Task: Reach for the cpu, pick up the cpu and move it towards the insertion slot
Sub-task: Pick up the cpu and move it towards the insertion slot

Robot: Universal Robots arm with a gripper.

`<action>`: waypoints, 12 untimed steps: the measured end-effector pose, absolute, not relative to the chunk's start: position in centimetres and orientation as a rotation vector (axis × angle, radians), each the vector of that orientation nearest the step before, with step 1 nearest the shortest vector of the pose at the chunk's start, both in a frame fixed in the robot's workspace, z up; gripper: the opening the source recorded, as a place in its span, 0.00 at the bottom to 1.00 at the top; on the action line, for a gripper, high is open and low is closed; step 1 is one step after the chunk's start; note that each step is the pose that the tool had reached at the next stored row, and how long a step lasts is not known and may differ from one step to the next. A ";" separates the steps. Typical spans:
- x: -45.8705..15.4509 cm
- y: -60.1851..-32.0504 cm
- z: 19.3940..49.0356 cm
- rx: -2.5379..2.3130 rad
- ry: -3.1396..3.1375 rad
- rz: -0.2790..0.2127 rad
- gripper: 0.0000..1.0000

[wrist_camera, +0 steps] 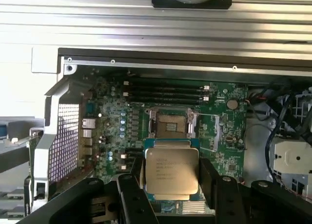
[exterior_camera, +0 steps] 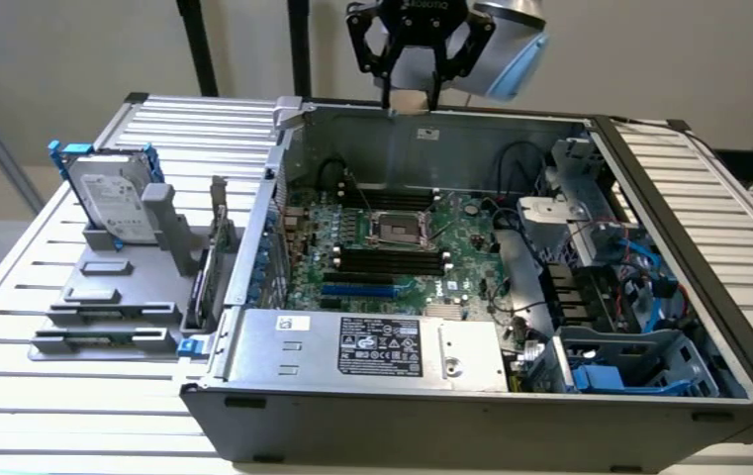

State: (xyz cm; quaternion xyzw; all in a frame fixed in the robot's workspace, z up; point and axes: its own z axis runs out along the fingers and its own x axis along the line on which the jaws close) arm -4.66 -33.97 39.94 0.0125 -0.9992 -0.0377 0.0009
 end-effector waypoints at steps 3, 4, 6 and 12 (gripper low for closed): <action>-4.5 -33.5 39.6 0.033 -3.138 -0.114 0.55; -4.5 -33.4 39.5 0.027 -3.138 -0.113 0.55; -4.4 -33.3 39.3 0.009 -3.138 -0.109 0.55; -4.3 -33.2 39.2 -0.032 -3.140 -0.097 0.55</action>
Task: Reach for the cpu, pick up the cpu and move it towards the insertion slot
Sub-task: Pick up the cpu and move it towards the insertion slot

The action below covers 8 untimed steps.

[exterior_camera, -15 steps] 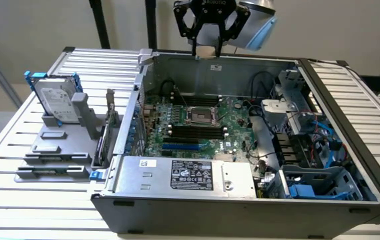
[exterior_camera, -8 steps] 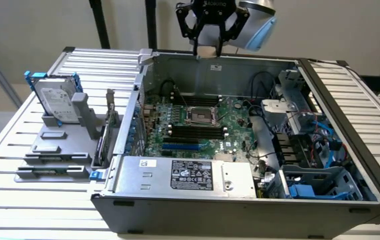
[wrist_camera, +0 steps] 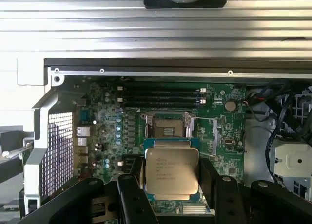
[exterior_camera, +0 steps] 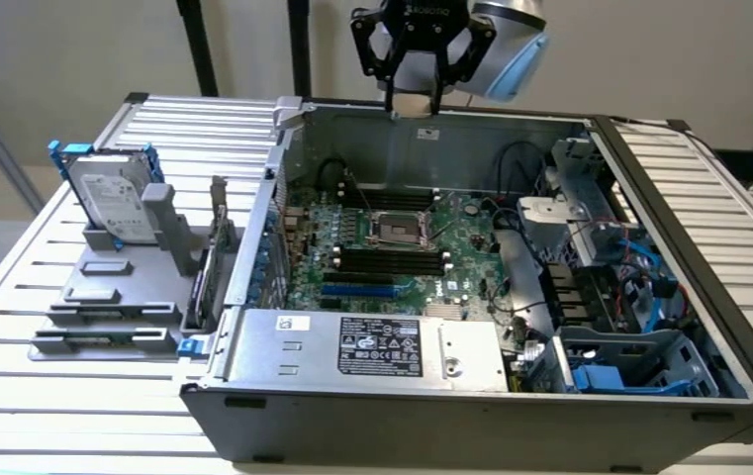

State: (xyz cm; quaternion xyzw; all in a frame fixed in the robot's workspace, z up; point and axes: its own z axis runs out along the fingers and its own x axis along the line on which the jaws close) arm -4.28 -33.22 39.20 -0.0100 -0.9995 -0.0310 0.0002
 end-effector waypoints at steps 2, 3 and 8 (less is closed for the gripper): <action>-4.3 -33.2 39.2 -0.065 -3.140 -0.097 0.55; -4.3 -33.2 39.2 -0.082 -3.140 -0.097 0.55; -4.3 -33.2 39.2 -0.085 -3.140 -0.098 0.55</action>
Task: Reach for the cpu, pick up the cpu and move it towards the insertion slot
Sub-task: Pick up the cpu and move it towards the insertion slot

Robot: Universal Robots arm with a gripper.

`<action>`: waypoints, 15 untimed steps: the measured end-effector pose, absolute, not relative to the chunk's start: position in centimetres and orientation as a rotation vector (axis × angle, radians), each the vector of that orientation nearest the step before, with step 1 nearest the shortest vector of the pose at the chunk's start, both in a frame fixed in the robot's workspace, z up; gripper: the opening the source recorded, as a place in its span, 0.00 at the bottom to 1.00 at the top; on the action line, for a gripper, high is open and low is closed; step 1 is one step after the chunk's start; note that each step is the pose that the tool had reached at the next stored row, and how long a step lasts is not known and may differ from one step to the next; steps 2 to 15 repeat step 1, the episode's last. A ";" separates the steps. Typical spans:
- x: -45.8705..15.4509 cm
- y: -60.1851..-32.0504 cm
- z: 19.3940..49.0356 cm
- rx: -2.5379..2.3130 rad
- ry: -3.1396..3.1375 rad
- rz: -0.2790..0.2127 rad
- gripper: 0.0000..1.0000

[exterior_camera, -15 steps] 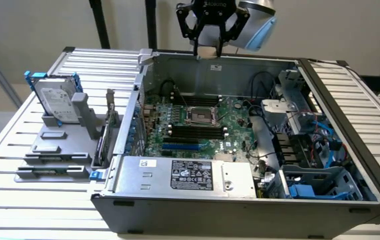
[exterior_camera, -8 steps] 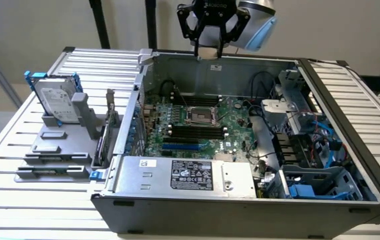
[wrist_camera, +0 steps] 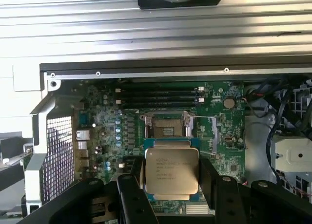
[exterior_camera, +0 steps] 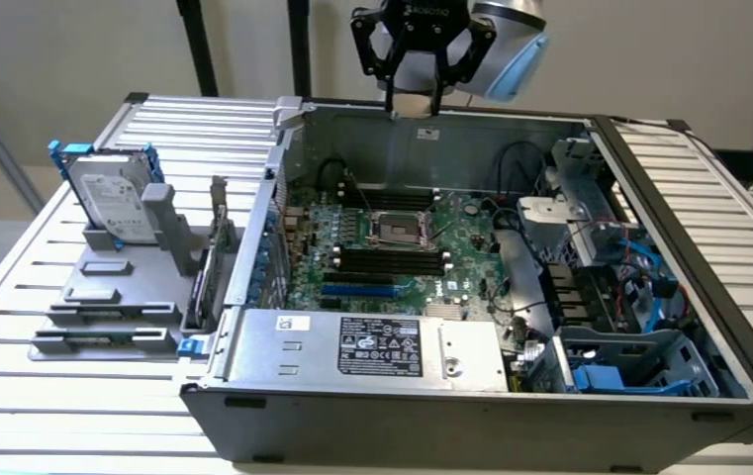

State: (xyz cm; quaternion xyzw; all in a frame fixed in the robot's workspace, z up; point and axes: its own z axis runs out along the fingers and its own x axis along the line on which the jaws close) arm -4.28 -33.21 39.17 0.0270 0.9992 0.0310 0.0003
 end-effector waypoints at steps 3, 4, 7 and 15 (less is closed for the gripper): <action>-4.3 -33.2 39.2 0.085 3.138 0.097 0.55; -4.3 -33.2 39.2 0.085 3.138 0.097 0.55; -4.3 -33.2 39.2 0.085 3.138 0.097 0.55; -4.3 -33.2 39.2 0.085 3.138 0.097 0.55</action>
